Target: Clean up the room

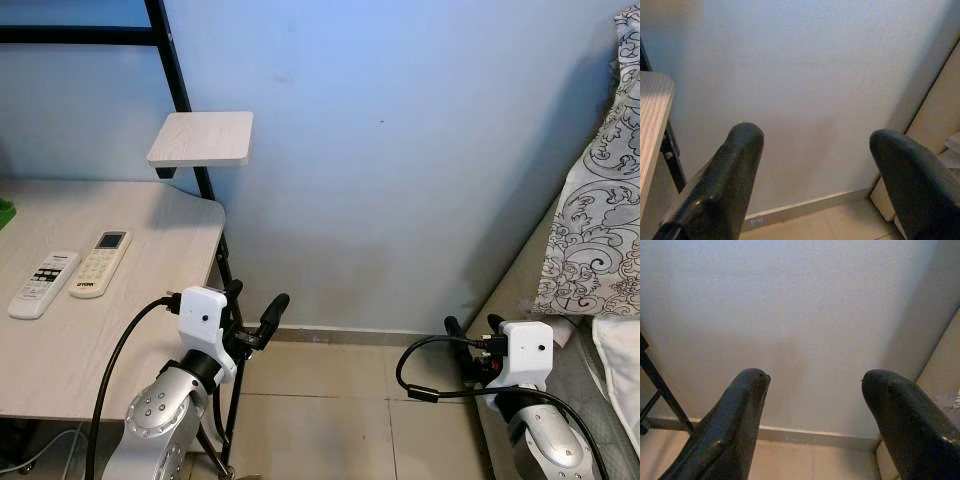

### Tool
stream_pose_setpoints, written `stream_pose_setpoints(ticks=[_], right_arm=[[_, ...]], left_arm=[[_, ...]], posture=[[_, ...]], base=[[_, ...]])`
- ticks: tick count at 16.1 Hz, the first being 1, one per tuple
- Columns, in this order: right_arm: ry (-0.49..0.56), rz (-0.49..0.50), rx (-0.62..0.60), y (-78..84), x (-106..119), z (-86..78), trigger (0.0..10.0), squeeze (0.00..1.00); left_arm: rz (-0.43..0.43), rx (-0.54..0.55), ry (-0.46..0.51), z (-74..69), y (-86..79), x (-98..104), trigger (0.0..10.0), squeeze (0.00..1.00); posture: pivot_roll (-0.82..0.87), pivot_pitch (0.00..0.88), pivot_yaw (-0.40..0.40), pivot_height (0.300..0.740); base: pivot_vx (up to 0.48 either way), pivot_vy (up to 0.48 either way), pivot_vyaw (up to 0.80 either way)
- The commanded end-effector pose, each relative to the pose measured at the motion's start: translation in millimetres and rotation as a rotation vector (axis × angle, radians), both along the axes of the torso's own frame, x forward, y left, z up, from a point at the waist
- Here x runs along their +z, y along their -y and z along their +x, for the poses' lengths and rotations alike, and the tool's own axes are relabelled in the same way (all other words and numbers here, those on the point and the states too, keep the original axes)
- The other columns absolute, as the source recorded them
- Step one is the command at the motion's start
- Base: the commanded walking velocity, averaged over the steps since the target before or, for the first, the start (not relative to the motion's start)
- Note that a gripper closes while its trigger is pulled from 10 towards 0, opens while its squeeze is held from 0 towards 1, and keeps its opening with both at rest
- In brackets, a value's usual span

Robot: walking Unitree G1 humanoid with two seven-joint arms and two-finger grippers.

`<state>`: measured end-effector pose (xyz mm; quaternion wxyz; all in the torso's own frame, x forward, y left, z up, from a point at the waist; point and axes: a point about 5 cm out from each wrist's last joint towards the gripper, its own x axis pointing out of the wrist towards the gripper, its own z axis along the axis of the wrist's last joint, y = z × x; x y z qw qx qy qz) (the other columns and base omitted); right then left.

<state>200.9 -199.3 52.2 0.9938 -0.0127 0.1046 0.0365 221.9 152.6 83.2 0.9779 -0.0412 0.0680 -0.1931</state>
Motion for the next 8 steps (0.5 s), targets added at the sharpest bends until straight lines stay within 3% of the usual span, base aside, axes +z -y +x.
stream_pose_setpoints(ticks=[1, 2, 3, 5, 6, 8], right_arm=[[-0.069, 0.1, -0.008, -36.9, -8, 59.2, 10.0, 0.0], [-0.069, 0.1, -0.008, -36.9, -8, 59.2, 10.0, 0.0], [-0.11, 0.097, 0.02, -34.5, -15, 55.8, 10.0, 0.0], [-0.135, 0.096, 0.036, -29.2, -20, 63.9, 10.0, 0.0], [-0.126, 0.118, 0.054, -27.5, -15, 71.5, 10.0, 0.0], [-0.165, 0.122, 0.152, -44.0, -19, 78.3, 10.0, 0.0]], left_arm=[[-0.129, 0.108, -0.166, 29.4, 8.1, -25, 10.0, 0.0], [-0.129, 0.108, -0.166, 29.4, 8.1, -25, 10.0, 0.0], [-0.085, 0.147, -0.145, 32.1, 0.3, -24, 10.0, 0.0], [-0.049, 0.215, -0.186, 30.9, -12.7, -30, 10.0, 0.0], [-0.067, 0.195, -0.174, 29.1, -3.1, -26, 10.0, 0.0], [-0.09, 0.211, -0.181, 22.5, 3.9, -34, 10.0, 0.0]], posture=[[-0.02, 0.0, 0.027, 0.74], [-0.02, 0.0, 0.027, 0.74], [0.04, 0.0, -0.037, 0.74], [0.06, 0.0, -0.067, 0.74], [0.12, 0.0, -0.141, 0.74], [0.15, 0.0, -0.183, 0.74]], base=[[0.0, 0.0, 0.0], [0.0, 0.0, 0.0], [0.0, 0.0, 0.0], [0.0, 0.0, 0.0], [0.0, 0.0, 0.0], [0.0, 0.0, 0.0]])
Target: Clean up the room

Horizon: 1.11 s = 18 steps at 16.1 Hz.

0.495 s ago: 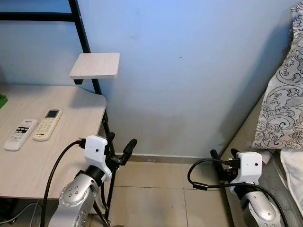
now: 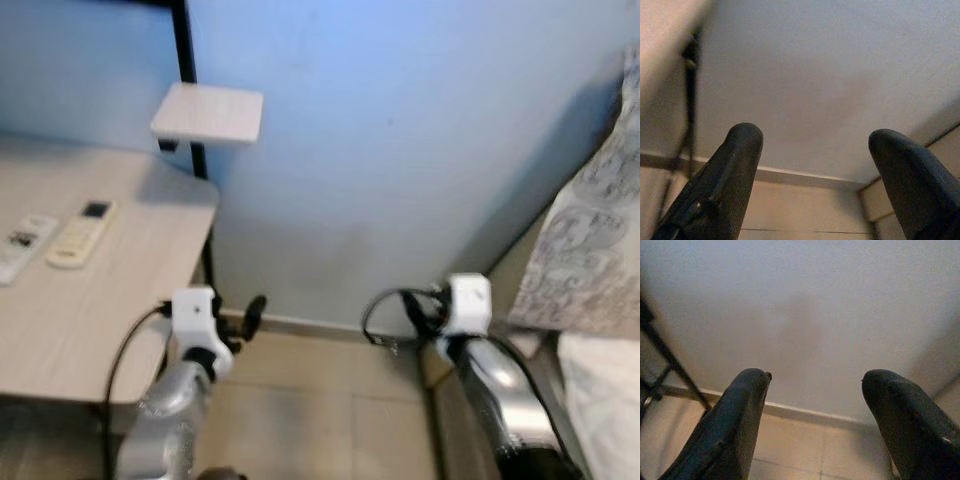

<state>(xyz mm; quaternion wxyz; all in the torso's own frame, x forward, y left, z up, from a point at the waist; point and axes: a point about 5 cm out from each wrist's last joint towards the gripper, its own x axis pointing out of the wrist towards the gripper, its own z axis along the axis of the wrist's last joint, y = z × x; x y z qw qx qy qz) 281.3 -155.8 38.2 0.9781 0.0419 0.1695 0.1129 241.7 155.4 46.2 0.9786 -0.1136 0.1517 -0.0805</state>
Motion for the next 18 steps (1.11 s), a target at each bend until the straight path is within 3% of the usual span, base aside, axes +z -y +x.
stream_pose_setpoints(ticks=[1, 2, 3, 4, 6, 8, 10, 13, 16, 17, 18], right_arm=[[-0.014, -0.003, 0.017, -0.6, -4, -3.9, 10.0, 0.0], [-0.005, -0.002, 0.01, 2.5, -2, -6.7, 10.0, 0.0], [0.017, -0.02, -0.016, 16.8, -3, -21.3, 10.0, 0.0], [0.021, -0.026, -0.016, 19.5, -4, -25.0, 10.0, 0.0], [-0.014, -0.027, -0.13, 41.5, -18, -43.9, 10.0, 0.0], [-0.005, -0.022, -0.212, 39.3, -22, -39.3, 10.0, 0.0], [0.029, -0.017, -0.229, 30.0, -16, -30.8, 10.0, 0.0], [0.029, -0.002, -0.211, 13.3, -20, -35.3, 10.0, 0.0], [0.02, 0.022, -0.207, 8.5, -21, -40.6, 10.0, 0.0], [0.028, 0.026, -0.208, 12.6, -19, -42.8, 10.0, 0.0], [0.034, -0.006, -0.214, 19.8, -20, -42.9, 10.0, 0.0]], left_arm=[[0.016, -0.023, 0.024, -0.6, 10.1, 3, 10.0, 0.0], [0.034, -0.041, 0.029, -3.8, 12.1, 5, 10.0, 0.0], [0.14, -0.123, 0.031, -14.9, 12.4, 10, 10.0, 0.0], [0.158, -0.134, 0.03, -16.7, 11.8, 11, 10.0, 0.0], [0.221, -0.19, 0.072, -16.6, -1.3, 31, 10.0, 0.0], [0.26, -0.167, 0.087, -0.2, -16.3, 40, 10.0, 0.0], [0.299, -0.202, 0.098, 11.7, -14.7, 41, 10.0, 0.0], [0.298, -0.186, 0.062, 24.2, -26.0, 37, 10.0, 0.0], [0.289, -0.179, 0.065, 24.3, -35.3, 35, 10.0, 0.0], [0.301, -0.201, 0.064, 16.1, -35.2, 30, 10.0, 0.0], [0.367, -0.261, 0.092, 7.9, -29.8, 24, 10.0, 0.0]], posture=[[0.14, 0.0, -0.182, 0.74], [0.14, 0.0, -0.184, 0.74], [0.13, 0.0, -0.174, 0.74], [0.13, 0.0, -0.174, 0.74], [0.1, 0.0, -0.084, 0.74], [0.1, 0.0, -0.008, 0.74], [0.08, 0.0, 0.03, 0.74], [0.05, 0.0, 0.082, 0.74], [0.03, 0.0, 0.087, 0.74], [0.03, 0.0, 0.085, 0.74], [0.02, 0.0, 0.058, 0.74]], base=[[0.0, 0.0, 0.0], [0.0, 0.0, 0.0], [0.0, 0.0, 0.0], [0.0, 0.0, 0.0], [0.0, 0.0, 0.0], [0.0, 0.0, 0.0], [0.0, 0.0, 0.0], [0.0, 0.0, 0.0], [0.0, 0.0, 0.0], [0.0, 0.0, 0.0], [0.0, 0.0, 0.0]])
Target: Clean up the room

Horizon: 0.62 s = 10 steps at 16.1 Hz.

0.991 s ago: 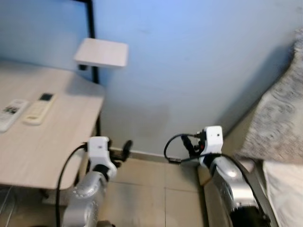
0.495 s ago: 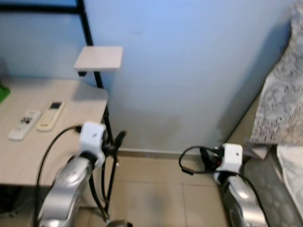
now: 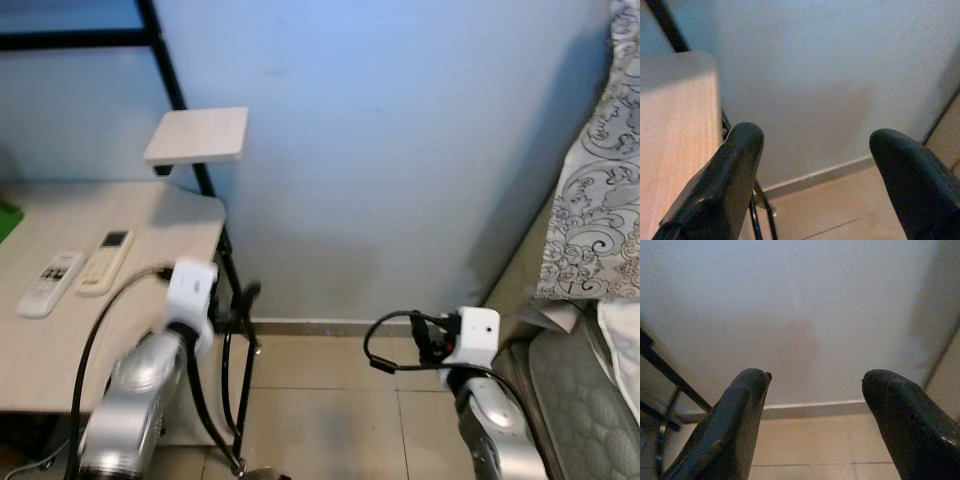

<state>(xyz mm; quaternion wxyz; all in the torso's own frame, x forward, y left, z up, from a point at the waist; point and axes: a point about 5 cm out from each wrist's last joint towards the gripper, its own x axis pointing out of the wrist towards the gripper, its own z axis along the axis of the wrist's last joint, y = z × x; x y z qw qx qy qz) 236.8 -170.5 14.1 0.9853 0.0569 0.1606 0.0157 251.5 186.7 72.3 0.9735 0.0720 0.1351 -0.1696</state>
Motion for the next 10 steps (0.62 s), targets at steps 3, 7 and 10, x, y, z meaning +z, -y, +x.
stream_pose_setpoints(ticks=[3, 7, 10], right_arm=[[0.078, -0.032, 0.015, 3.1, 16, 11.1, 10.0, 0.0], [0.073, 0.014, 0.111, -2.2, 21, 1.4, 10.0, 0.0], [0.045, -0.025, 0.102, 10.1, 17, -3.6, 10.0, 0.0]], left_arm=[[-0.089, 0.025, -0.027, -2.8, 12.1, -12, 10.0, 0.0], [-0.148, 0.034, -0.004, -8.6, 14.5, -9, 10.0, 0.0], [-0.15, 0.023, 0.011, -15.3, 10.6, -16, 10.0, 0.0]], posture=[[0.01, 0.0, 0.02, 0.74], [0.01, 0.0, 0.006, 0.74], [0.02, 0.0, 0.002, 0.74]], base=[[0.0, 0.0, 0.0], [0.0, 0.0, 0.0], [0.0, 0.0, 0.0]])
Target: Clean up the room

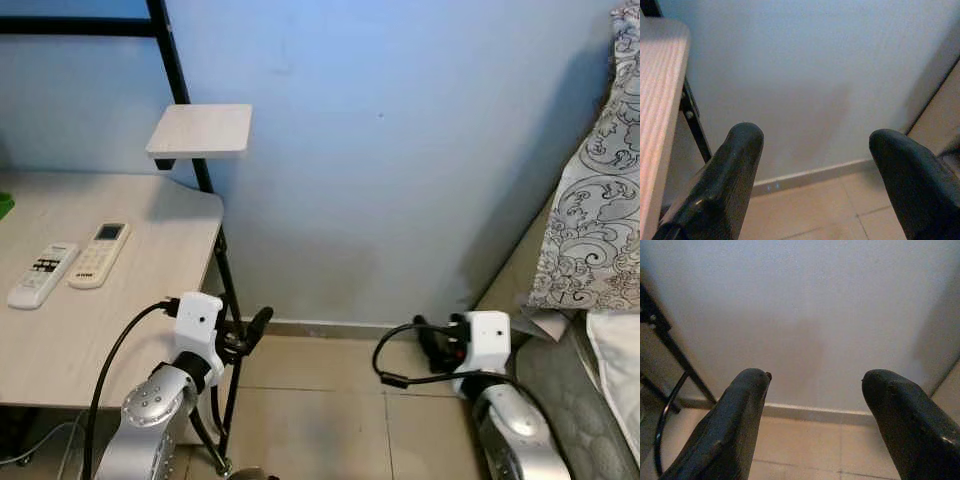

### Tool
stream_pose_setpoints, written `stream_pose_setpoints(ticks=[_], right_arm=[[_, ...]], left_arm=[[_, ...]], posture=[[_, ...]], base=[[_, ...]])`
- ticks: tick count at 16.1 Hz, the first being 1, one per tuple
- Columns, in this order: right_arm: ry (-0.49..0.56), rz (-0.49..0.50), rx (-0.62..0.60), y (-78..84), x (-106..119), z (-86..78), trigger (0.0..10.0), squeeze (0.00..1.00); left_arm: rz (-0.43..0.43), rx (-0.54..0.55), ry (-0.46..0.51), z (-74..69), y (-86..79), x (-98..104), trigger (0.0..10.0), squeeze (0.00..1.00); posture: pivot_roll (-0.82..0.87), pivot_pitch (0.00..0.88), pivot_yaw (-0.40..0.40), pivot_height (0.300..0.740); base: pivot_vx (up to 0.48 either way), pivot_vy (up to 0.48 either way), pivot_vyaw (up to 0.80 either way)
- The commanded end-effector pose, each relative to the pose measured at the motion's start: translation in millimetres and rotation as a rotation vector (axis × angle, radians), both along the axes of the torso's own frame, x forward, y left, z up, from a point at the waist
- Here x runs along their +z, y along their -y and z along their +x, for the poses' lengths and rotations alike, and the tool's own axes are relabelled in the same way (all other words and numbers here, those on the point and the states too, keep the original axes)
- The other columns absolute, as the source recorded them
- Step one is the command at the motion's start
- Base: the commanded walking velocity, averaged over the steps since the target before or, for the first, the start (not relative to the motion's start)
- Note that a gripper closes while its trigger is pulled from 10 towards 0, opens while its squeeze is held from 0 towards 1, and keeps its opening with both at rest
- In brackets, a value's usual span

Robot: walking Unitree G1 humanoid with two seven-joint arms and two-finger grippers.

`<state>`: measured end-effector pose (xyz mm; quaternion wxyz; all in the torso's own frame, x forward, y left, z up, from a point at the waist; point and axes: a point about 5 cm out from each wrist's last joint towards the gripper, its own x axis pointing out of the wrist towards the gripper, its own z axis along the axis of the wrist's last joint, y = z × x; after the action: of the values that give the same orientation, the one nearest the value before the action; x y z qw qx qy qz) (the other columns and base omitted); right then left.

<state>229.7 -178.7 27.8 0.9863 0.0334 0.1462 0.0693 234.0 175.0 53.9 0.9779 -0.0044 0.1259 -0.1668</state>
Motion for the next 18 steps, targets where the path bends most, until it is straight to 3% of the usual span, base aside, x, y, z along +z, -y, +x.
stream_pose_setpoints(ticks=[1, 4, 5, 7, 8, 9, 10, 11, 12, 13, 14, 15, 17, 18], right_arm=[[0.018, 0.005, -0.019, 1.9, 5, 6.4, 10.0, 0.0], [0.036, 0.003, -0.02, -1.8, 11, 15.1, 10.0, 0.0], [0.062, -0.001, -0.021, -5.0, 17, 18.0, 10.0, 0.0], [0.069, 0.034, -0.026, -4.1, 20, 11.8, 10.0, 0.0], [0.061, 0.083, -0.034, 6.1, 16, 4.1, 10.0, 0.0], [0.033, 0.142, -0.115, 25.3, 8, -0.4, 10.0, 0.0], [0.013, 0.184, -0.171, 34.5, 3, -1.4, 10.0, 0.0], [0.022, 0.181, -0.188, 38.4, 3, 0.2, 10.0, 0.0], [0.039, 0.141, -0.152, 36.3, 5, 5.5, 10.0, 0.0], [0.045, 0.095, -0.092, 31.7, 8, 9.7, 10.0, 0.0], [0.056, 0.013, 0.004, 34.8, 14, 13.1, 10.0, 0.0], [0.054, 0.004, 0.005, 39.3, 15, 12.7, 10.0, 0.0], [0.06, -0.02, -0.047, 57.1, 18, 13.4, 10.0, 0.0], [0.081, 0.002, -0.056, 49.5, 19, 17.2, 10.0, 0.0]], left_arm=[[0.003, 0.011, 0.018, 4.1, -1.8, 1, 10.0, 0.0], [0.024, 0.04, 0.049, 13.4, -0.2, 2, 10.0, 0.0], [-0.045, 0.102, 0.086, 17.7, 2.6, 10, 10.0, 0.0], [-0.173, 0.205, 0.114, 12.7, -7.0, 20, 10.0, 0.0], [-0.145, 0.159, 0.171, 0.0, -9.1, 23, 10.0, 0.0], [-0.123, 0.18, 0.195, -4.5, -13.3, 21, 10.0, 0.0], [-0.148, 0.229, 0.194, -2.9, -16.4, 18, 10.0, 0.0], [-0.138, 0.273, 0.218, 4.5, -18.3, 19, 10.0, 0.0], [-0.178, 0.301, 0.223, 18.4, -9.3, 23, 10.0, 0.0], [-0.137, 0.254, 0.207, 21.1, -2.6, 24, 10.0, 0.0], [-0.082, 0.146, 0.156, 8.6, -10.1, 22, 10.0, 0.0], [-0.065, 0.128, 0.151, 5.2, -14.2, 22, 10.0, 0.0], [-0.057, 0.144, 0.154, 1.0, -27.4, 27, 10.0, 0.0], [-0.076, 0.189, 0.167, 7.6, -20.6, 28, 10.0, 0.0]], posture=[[0.02, 0.0, 0.001, 0.74], [0.02, 0.0, -0.008, 0.74], [0.01, 0.0, -0.01, 0.74], [0.01, 0.0, -0.014, 0.74], [0.01, 0.0, -0.022, 0.74], [0.01, 0.0, -0.025, 0.74], [0.01, 0.0, -0.027, 0.74], [0.01, 0.0, -0.028, 0.74], [0.01, 0.0, -0.039, 0.74], [0.01, 0.0, -0.039, 0.74], [0.01, 0.0, -0.038, 0.74], [0.01, 0.0, -0.04, 0.74], [0.02, 0.0, -0.039, 0.74], [0.02, 0.0, -0.036, 0.74]], base=[[0.0, 0.0, 0.0], [0.0, 0.0, 0.0], [0.0, 0.0, 0.0], [0.0, 0.0, 0.0], [0.0, 0.0, 0.0], [0.0, 0.0, 0.0], [0.0, 0.0, 0.0], [0.0, 0.0, 0.0], [0.0, 0.0, 0.0], [0.0, 0.0, 0.0], [0.0, 0.0, 0.0], [0.0, 0.0, 0.0], [0.0, 0.0, 0.0], [0.0, 0.0, 0.0]])
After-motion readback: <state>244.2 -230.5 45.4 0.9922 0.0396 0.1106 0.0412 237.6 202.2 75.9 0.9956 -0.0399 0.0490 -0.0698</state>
